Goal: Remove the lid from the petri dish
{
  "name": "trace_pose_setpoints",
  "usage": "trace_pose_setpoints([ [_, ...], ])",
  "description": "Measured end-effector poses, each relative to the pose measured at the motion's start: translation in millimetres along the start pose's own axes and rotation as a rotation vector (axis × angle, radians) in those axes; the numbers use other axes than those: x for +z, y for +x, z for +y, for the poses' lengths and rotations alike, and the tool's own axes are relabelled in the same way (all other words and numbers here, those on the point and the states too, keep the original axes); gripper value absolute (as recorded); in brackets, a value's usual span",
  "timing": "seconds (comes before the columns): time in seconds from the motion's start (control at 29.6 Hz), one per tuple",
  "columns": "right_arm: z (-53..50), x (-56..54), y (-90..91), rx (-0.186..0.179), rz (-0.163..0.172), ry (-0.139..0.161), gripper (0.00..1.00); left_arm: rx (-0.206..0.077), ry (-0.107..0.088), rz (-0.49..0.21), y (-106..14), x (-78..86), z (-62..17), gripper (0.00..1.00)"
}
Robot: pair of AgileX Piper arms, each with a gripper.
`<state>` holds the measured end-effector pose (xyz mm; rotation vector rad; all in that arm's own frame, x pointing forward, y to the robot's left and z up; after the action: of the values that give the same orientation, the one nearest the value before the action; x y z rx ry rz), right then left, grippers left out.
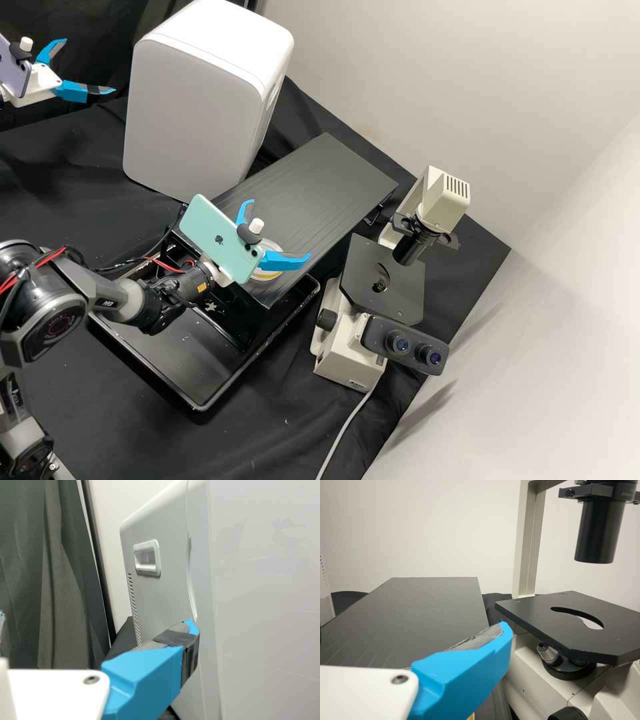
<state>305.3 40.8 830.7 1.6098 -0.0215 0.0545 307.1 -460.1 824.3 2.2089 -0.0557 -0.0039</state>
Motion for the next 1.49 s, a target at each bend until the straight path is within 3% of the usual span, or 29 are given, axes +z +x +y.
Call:
trace_pose_setpoints([
  [0.51, 0.0, 0.0, 0.0, 0.0, 0.0, 0.0, 1.0, -0.002, -0.001, -0.013, 0.0, 3.9, -0.6, 1.0],
  [0.74, 0.0, 0.0, 0.0, 0.0, 0.0, 0.0, 1.0, -0.037, -0.056, -0.12, -5.4, 37.8, -9.4, 1.0],
  [0.84, 0.0, 0.0, 0.0, 0.0, 0.0, 0.0, 1.0, -0.067, -0.067, -0.173, -12.7, 56.4, -17.0, 1.0],
  [0.98, 0.0, 0.0, 0.0, 0.0, 0.0, 0.0, 1.0, -0.105, -0.061, -0.244, -27.1, 73.2, -31.7, 1.0],
  [1.15, 0.0, 0.0, 0.0, 0.0, 0.0, 0.0, 1.0, -0.102, -0.076, -0.304, -44.7, 79.5, -43.3, 1.0],
  [1.25, 0.0, 0.0, 0.0, 0.0, 0.0, 0.0, 1.0, -0.112, -0.068, -0.365, -57.3, 83.4, -49.2, 1.0],
  [1.35, 0.0, 0.0, 0.0, 0.0, 0.0, 0.0, 1.0, -0.149, -0.045, -0.429, -70.5, 87.9, -55.5, 1.0],
  [1.49, 0.0, 0.0, 0.0, 0.0, 0.0, 0.0, 1.0, -0.178, -0.027, -0.494, -85.8, 92.8, -59.0, 1.0],
])
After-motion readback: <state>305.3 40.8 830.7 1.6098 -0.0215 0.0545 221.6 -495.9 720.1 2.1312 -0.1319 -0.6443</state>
